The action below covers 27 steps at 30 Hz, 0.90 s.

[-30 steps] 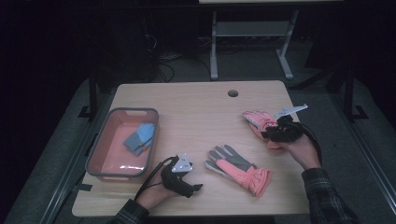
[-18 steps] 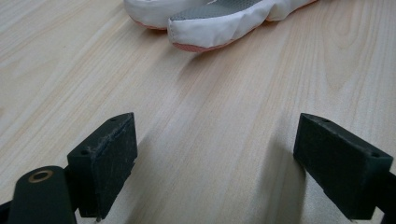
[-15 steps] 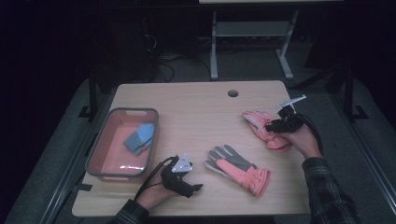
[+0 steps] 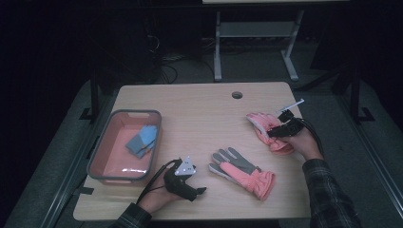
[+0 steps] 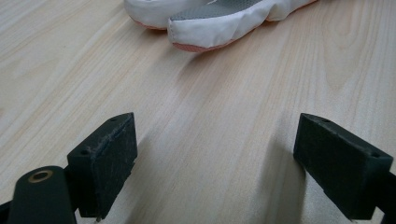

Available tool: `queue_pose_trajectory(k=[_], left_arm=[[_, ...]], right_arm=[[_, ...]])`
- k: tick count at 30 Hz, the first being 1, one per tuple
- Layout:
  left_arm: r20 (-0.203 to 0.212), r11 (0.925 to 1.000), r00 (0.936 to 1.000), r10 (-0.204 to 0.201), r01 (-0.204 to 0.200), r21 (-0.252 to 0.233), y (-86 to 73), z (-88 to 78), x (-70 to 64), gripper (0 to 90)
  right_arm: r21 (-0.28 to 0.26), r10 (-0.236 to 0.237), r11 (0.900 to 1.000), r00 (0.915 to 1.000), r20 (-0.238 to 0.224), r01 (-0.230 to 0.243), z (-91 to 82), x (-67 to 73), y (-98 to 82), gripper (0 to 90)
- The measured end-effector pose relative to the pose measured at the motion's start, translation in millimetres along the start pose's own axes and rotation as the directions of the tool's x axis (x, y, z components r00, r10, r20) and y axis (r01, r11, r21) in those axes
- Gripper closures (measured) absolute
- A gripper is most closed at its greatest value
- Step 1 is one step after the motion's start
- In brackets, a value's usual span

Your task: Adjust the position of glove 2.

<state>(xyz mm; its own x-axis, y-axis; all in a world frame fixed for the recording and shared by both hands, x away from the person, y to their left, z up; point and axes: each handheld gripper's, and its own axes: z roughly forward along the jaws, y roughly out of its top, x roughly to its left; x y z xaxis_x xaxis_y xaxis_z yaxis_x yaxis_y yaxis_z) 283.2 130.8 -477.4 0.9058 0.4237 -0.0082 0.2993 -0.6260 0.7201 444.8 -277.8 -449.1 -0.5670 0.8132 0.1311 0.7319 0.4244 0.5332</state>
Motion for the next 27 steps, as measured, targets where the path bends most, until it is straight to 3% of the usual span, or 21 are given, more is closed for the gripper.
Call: queue_pose_trajectory(k=[5,9,14,27], left_arm=[[0.000,1.0000,1.0000,0.000,0.000,0.000,0.2,0.1,0.0,12.7],[0.000,1.0000,1.0000,0.000,0.000,0.000,0.2,0.1,0.0,12.7],[-0.001,1.0000,1.0000,0.000,0.000,0.000,0.2,0.1,0.1,12.7],[0.000,1.0000,1.0000,0.000,0.000,0.000,0.2,0.1,0.1,12.7]], right_arm=[[0.007,-0.010,1.000,0.9999,0.010,0.010,-0.9,0.8,0.8,81.0],[-0.022,-0.007,1.000,0.9998,0.017,0.007,-3.5,1.8,-1.8,87.0],[-0.067,0.005,0.998,1.0000,0.000,-0.005,-13.6,-0.3,-3.9,88.6],[-0.095,-0.004,0.995,0.9997,-0.024,0.002,-47.9,8.3,-1.4,88.7]])
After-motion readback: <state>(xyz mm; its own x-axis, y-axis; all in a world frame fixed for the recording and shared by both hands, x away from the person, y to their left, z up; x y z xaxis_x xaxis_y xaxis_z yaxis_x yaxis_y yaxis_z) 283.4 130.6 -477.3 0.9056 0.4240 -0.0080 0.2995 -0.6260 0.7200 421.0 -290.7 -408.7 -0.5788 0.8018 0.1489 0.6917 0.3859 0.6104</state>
